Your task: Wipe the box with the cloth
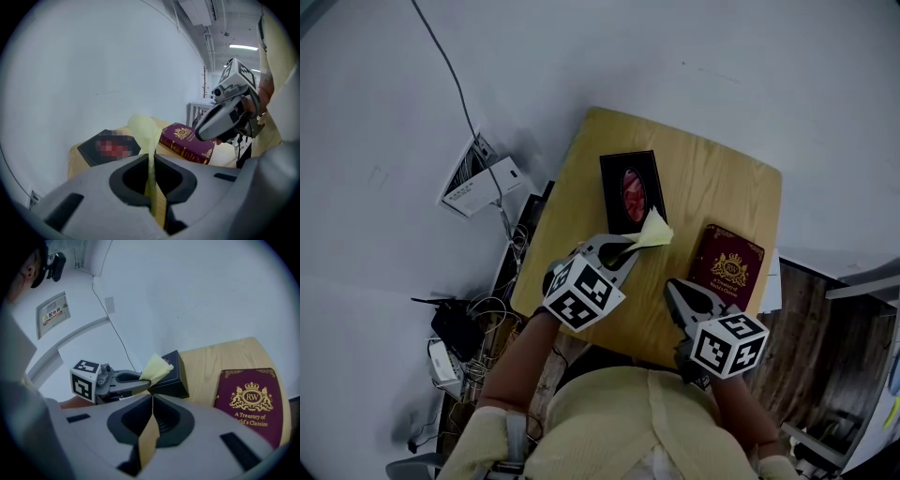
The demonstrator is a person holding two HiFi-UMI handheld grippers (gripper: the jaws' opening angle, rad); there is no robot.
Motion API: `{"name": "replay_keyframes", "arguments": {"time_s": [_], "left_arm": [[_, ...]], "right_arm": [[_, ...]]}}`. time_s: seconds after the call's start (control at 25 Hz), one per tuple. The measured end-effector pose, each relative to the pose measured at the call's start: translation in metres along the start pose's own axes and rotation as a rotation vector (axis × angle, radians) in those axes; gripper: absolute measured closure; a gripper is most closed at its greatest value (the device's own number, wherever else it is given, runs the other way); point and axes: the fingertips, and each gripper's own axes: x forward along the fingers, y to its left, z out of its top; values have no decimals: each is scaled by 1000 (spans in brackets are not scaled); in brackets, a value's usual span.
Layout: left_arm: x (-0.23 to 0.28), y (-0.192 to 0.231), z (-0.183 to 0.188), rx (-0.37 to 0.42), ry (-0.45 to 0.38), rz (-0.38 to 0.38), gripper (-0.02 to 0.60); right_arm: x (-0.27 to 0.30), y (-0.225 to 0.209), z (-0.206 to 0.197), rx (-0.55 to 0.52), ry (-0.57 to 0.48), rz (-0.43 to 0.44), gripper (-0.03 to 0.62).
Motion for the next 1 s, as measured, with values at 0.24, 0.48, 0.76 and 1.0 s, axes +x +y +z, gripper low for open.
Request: {"name": "replay_keyframes", "arguments": {"time_s": [0.24, 0.48, 0.76, 1.0], "left_arm": [[-24, -7, 2, -48, -90, 109, 552], [-36, -26, -31, -159, -86, 146, 552], [-38, -34, -56, -259, -64, 161, 552], [-32, -35, -76, -310, -28, 165, 552]], "right_arm": [[-2, -4, 0, -14, 8, 7, 565], [2, -3, -4, -22, 27, 21, 563], [9, -6, -9, -41, 52, 19, 563], [16, -6, -15, -36, 74, 22, 565]]}}
